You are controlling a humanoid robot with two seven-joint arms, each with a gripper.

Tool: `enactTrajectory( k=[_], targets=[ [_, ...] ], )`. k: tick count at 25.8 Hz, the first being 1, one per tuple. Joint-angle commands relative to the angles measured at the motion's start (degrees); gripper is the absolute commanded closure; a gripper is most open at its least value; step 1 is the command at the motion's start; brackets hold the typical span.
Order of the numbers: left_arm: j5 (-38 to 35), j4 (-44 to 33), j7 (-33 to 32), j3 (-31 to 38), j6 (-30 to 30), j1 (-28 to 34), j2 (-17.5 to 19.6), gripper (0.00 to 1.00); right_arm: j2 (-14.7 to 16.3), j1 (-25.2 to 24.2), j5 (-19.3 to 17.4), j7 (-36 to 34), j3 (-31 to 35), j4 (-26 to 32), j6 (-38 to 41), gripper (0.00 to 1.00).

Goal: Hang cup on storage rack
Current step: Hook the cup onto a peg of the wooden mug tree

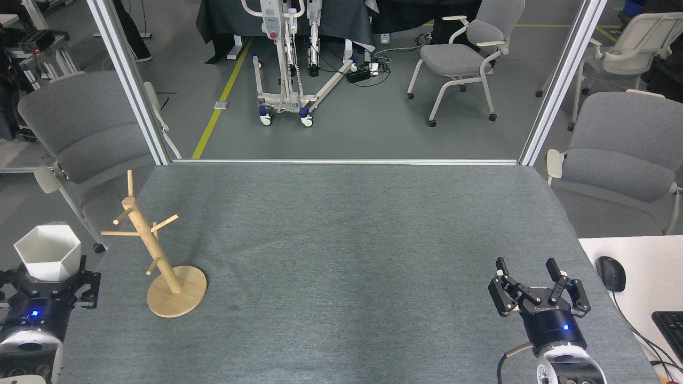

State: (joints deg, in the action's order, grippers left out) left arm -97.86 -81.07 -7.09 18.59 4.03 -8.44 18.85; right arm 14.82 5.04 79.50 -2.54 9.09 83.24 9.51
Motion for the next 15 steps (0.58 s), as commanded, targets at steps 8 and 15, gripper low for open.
enactTrajectory(
  k=[8, 15],
  targets=[
    [-4.1, -0.1, -1.8, -2.9, 0.1, -2.0, -1.4, 1.0, -0.3, 2.6, 0.0, 0.3, -0.2, -2.7, 0.2, 0.0],
    [-5.7, -0.1, -1.8, -5.0, 0.1, -2.0, -2.0, 1.0, -0.1, 4.2, 0.1, 0.5, -0.2, -4.6, 0.2, 0.0]
  ],
)
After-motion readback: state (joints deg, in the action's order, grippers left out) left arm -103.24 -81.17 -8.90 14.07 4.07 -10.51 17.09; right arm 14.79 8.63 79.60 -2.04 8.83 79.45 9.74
